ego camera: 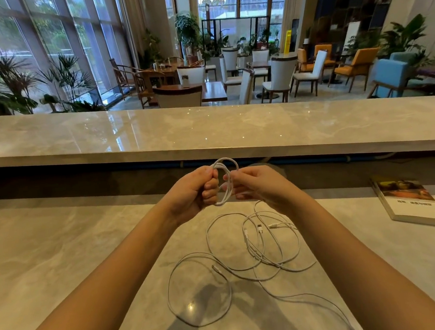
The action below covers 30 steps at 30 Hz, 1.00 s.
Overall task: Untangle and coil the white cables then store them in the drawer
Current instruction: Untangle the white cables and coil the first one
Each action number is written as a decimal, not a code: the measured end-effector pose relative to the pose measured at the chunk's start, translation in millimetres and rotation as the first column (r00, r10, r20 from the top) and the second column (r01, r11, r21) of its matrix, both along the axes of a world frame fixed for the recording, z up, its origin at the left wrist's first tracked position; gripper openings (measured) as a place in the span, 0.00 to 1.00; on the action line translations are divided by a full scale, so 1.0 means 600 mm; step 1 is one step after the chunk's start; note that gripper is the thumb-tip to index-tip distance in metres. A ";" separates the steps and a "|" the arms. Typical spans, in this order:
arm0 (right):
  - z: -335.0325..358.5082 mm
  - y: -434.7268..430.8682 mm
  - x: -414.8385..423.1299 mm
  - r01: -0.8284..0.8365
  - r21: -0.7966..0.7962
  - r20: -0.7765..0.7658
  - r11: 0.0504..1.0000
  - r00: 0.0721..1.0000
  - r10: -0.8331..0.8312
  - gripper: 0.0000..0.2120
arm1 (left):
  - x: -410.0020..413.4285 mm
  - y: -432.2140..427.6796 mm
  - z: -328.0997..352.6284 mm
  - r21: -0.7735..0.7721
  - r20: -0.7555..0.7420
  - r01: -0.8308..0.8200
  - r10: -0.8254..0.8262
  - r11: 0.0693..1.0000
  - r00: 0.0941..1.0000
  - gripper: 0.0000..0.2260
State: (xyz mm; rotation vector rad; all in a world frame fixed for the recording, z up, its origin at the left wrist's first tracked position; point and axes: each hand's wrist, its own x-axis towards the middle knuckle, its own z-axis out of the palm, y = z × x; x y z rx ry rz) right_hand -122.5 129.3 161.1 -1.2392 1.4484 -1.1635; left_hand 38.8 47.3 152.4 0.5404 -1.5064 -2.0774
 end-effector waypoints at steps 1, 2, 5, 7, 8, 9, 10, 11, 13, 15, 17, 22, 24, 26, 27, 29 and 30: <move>-0.003 -0.002 0.002 0.007 0.000 0.002 1.000 1.000 -0.007 0.09 | -0.003 0.002 0.000 -0.019 0.010 0.000 0.000 1.000 1.000 0.12; -0.007 -0.004 0.005 0.035 0.000 0.005 0.999 0.999 -0.035 0.08 | -0.007 0.004 -0.001 -0.049 0.024 -0.002 0.003 0.999 1.000 0.12; -0.015 -0.013 0.014 0.162 -0.006 0.050 0.987 0.986 -0.162 0.05 | -0.020 0.012 0.000 -0.209 0.122 -0.076 0.103 0.975 0.987 0.12; -0.016 -0.016 0.017 0.194 0.021 0.130 0.981 0.972 -0.195 0.04 | -0.029 0.013 0.000 -0.332 0.187 -0.173 0.245 0.927 0.951 0.11; -0.016 -0.017 0.019 0.201 0.044 0.192 0.979 0.960 -0.206 0.05 | -0.033 0.011 -0.001 -0.394 0.205 -0.219 0.317 0.893 0.926 0.11; -0.014 -0.018 0.021 0.212 0.064 0.254 0.975 0.941 -0.222 0.05 | -0.038 0.009 -0.001 -0.452 0.210 -0.256 0.381 0.855 0.901 0.11; -0.013 -0.019 0.022 0.232 0.075 0.297 0.970 0.923 -0.243 0.05 | -0.042 0.007 -0.001 -0.497 0.203 -0.284 0.428 0.820 0.880 0.10; -0.011 -0.021 0.022 0.257 0.076 0.312 0.964 0.912 -0.267 0.05 | -0.045 0.005 -0.001 -0.523 0.192 -0.303 0.456 0.797 0.869 0.10; -0.007 -0.025 0.021 0.287 0.057 0.331 0.956 0.898 -0.290 0.05 | -0.051 0.001 0.002 -0.536 0.175 -0.316 0.469 0.783 0.866 0.10; -0.003 -0.027 0.020 0.297 0.040 0.392 0.954 0.874 -0.289 0.05 | -0.055 -0.003 0.005 -0.535 0.174 -0.311 0.463 0.785 0.869 0.10; -0.002 -0.029 0.020 0.305 0.028 0.418 0.952 0.861 -0.289 0.05 | -0.061 -0.005 0.005 -0.537 0.172 -0.312 0.464 0.784 0.869 0.09; -0.001 -0.032 0.024 0.277 0.068 0.455 0.958 0.846 -0.277 0.07 | -0.068 -0.016 -0.009 -0.598 0.235 -0.290 0.508 0.748 0.829 0.11; 0.000 -0.031 0.021 0.247 0.102 0.457 0.964 0.849 -0.266 0.08 | -0.067 -0.018 -0.018 -0.603 0.259 -0.262 0.496 0.753 0.829 0.12; -0.002 -0.029 0.018 0.218 0.110 0.403 0.970 0.882 -0.244 0.07 | -0.068 -0.016 -0.024 -0.626 0.262 -0.241 0.490 0.742 0.831 0.11; -0.003 -0.029 0.017 0.213 0.108 0.381 0.971 0.893 -0.238 0.06 | -0.070 -0.015 -0.026 -0.640 0.253 -0.240 0.495 0.730 0.831 0.11; -0.005 -0.028 0.013 0.220 0.109 0.368 0.969 0.897 -0.245 0.05 | -0.071 -0.015 -0.027 -0.631 0.215 -0.274 0.503 0.726 0.837 0.11; -0.006 -0.028 0.012 0.226 0.110 0.377 0.968 0.892 -0.251 0.05 | -0.070 -0.017 -0.027 -0.611 0.197 -0.301 0.508 0.733 0.838 0.10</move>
